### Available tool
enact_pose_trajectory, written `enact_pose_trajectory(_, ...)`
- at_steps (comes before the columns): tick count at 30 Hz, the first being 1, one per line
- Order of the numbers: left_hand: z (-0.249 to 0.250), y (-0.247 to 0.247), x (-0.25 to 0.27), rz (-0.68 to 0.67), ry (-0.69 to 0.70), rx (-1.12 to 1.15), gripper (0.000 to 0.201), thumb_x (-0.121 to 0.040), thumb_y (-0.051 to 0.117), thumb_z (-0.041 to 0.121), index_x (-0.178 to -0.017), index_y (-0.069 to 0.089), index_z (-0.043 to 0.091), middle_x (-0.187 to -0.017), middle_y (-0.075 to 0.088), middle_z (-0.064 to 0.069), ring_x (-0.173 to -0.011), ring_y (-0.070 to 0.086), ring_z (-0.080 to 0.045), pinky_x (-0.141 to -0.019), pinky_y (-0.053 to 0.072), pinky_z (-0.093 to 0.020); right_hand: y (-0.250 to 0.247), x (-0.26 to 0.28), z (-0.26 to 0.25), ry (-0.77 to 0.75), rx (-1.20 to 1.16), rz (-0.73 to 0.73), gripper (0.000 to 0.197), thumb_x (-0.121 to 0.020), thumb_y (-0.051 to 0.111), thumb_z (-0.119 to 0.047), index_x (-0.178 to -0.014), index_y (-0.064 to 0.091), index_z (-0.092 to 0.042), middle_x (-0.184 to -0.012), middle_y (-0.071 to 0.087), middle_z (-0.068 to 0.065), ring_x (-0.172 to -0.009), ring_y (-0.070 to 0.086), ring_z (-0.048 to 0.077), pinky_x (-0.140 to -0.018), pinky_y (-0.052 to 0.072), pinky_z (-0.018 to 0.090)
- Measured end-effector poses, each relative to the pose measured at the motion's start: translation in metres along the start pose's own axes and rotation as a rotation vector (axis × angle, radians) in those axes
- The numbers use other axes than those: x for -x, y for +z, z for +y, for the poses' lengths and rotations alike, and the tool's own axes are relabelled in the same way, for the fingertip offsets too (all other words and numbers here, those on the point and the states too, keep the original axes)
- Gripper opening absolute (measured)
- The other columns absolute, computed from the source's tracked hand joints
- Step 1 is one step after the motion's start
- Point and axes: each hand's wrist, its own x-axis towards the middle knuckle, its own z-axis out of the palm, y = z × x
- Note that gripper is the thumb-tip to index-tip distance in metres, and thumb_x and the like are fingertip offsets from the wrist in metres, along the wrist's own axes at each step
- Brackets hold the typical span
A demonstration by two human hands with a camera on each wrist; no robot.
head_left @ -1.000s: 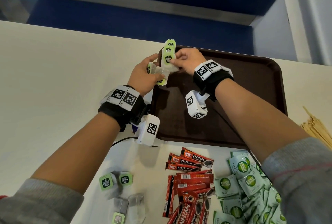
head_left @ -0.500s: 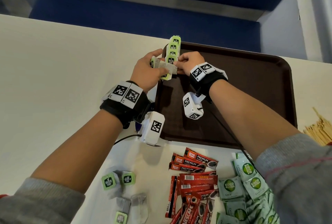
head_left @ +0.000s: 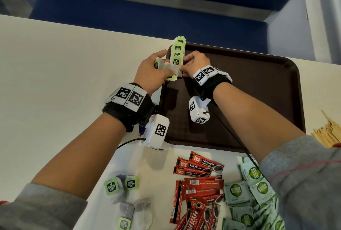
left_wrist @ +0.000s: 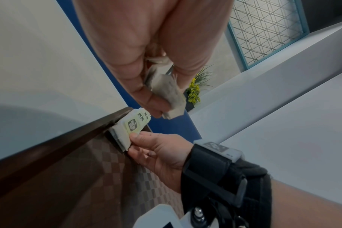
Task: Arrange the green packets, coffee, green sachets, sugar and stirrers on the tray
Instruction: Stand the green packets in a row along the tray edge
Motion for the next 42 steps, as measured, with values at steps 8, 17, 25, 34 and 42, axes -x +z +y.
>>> enact_pose_trajectory(8,0.0,0.0,-0.001,0.008,0.011,-0.011,0.059,-0.082,0.067,0.001,-0.135,0.047,0.015,-0.126,0.061,-0.01,-0.112,0.061,-0.024,-0.093,0.053,-0.042,-0.003,0.003,0.0,-0.037,0.031,0.04,0.024,-0.08,0.074,-0.021,-0.095,0.056,-0.014,-0.084,0.064,0.0,-0.057,0.06,0.006,-0.047,0.048,0.012)
enact_pose_trajectory(17,0.006,0.003,0.01,0.001,0.086,-0.08,0.052,-0.082,0.07,0.007,-0.132,0.053,0.011,-0.11,0.062,-0.002,-0.108,0.062,-0.023,-0.097,0.051,-0.041,-0.031,0.034,-0.018,-0.191,-0.084,-0.433,0.029,-0.086,0.064,-0.037,-0.093,0.067,-0.01,-0.074,0.065,-0.001,-0.06,0.06,0.004,-0.059,0.051,0.016)
enact_pose_trajectory(25,0.003,0.005,0.016,0.007,0.084,-0.054,0.036,-0.086,0.067,0.017,-0.121,0.062,0.012,-0.109,0.068,-0.009,-0.1,0.066,-0.024,-0.09,0.054,-0.046,-0.045,0.036,-0.017,-0.151,-0.423,-0.466,0.018,-0.077,0.071,0.0,-0.087,0.059,-0.01,-0.085,0.07,0.009,-0.069,0.068,0.016,-0.057,0.055,0.02)
enact_pose_trajectory(34,0.005,0.006,0.018,0.067,0.009,-0.052,0.008,-0.091,0.062,0.019,-0.083,0.059,0.02,-0.086,0.068,-0.004,-0.085,0.069,-0.025,-0.086,0.056,-0.045,-0.051,0.05,-0.013,-0.206,-0.243,-0.443,0.015,-0.08,0.07,-0.005,-0.09,0.063,-0.015,-0.092,0.07,0.001,-0.076,0.068,0.008,-0.058,0.053,0.018)
enact_pose_trajectory(42,0.003,0.007,0.019,0.106,0.033,-0.115,0.005,-0.091,0.061,0.021,-0.09,0.066,0.019,-0.09,0.071,-0.006,-0.078,0.07,-0.021,-0.082,0.058,-0.042,-0.05,0.045,-0.01,-0.272,0.018,-0.318,0.012,-0.077,0.076,-0.025,-0.088,0.075,-0.02,-0.086,0.071,-0.008,-0.082,0.063,0.005,-0.079,0.051,0.021)
